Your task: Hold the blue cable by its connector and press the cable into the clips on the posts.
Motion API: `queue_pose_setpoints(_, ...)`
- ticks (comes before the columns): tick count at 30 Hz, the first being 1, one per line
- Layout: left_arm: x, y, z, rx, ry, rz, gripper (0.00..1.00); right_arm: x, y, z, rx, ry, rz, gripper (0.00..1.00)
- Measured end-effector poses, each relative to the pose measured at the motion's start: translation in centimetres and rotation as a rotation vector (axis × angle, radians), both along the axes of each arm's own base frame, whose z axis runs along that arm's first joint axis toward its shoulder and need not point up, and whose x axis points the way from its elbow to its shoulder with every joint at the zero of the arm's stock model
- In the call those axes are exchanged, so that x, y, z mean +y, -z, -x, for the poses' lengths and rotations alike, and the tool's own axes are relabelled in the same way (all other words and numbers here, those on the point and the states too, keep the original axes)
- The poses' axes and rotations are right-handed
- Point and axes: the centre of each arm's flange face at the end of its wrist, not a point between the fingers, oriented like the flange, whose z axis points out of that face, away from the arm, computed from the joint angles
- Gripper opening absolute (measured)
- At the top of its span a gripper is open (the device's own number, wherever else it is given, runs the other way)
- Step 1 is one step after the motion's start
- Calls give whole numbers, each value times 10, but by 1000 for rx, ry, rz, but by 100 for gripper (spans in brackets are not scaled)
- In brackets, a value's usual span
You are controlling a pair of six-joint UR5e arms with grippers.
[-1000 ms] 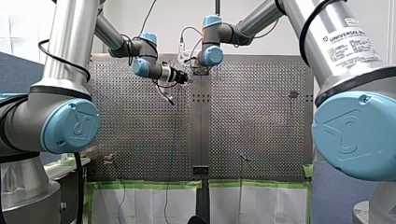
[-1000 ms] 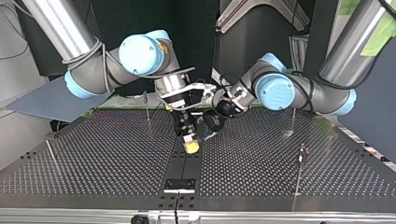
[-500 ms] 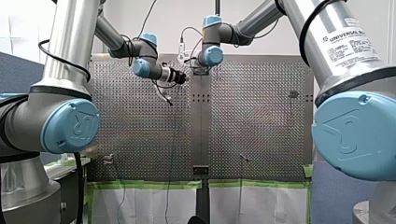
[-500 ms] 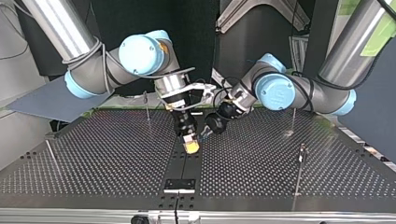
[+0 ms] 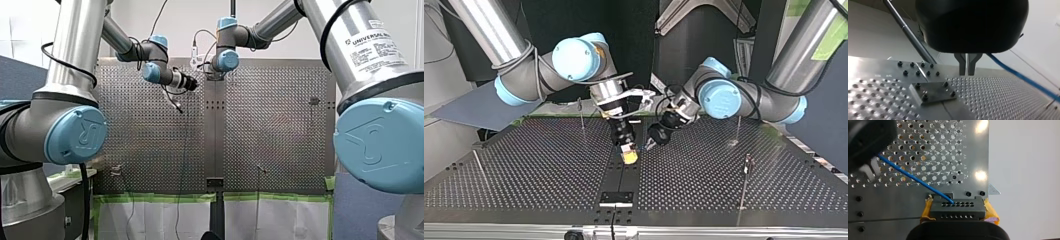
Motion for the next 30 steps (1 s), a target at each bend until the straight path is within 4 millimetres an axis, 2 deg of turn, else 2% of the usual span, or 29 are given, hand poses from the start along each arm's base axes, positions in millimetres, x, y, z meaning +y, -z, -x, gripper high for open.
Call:
queue_pose_setpoints(10, 19, 5, -1, 25, -97, -93, 0, -2, 1, 1, 1, 2, -1, 0)
queue_pose_setpoints(14, 28, -4, 3, 21, -138, -131, 0, -1, 6, 1, 6, 3, -7, 0)
queue_pose_setpoints(24, 44, -39, 19, -46, -227, -208, 0, 2, 18, -2, 20, -5, -20, 0)
queue_pose_setpoints(30, 52, -40, 23, -39, -271, -266, 0, 2, 30, -8, 34, -19, -32, 0)
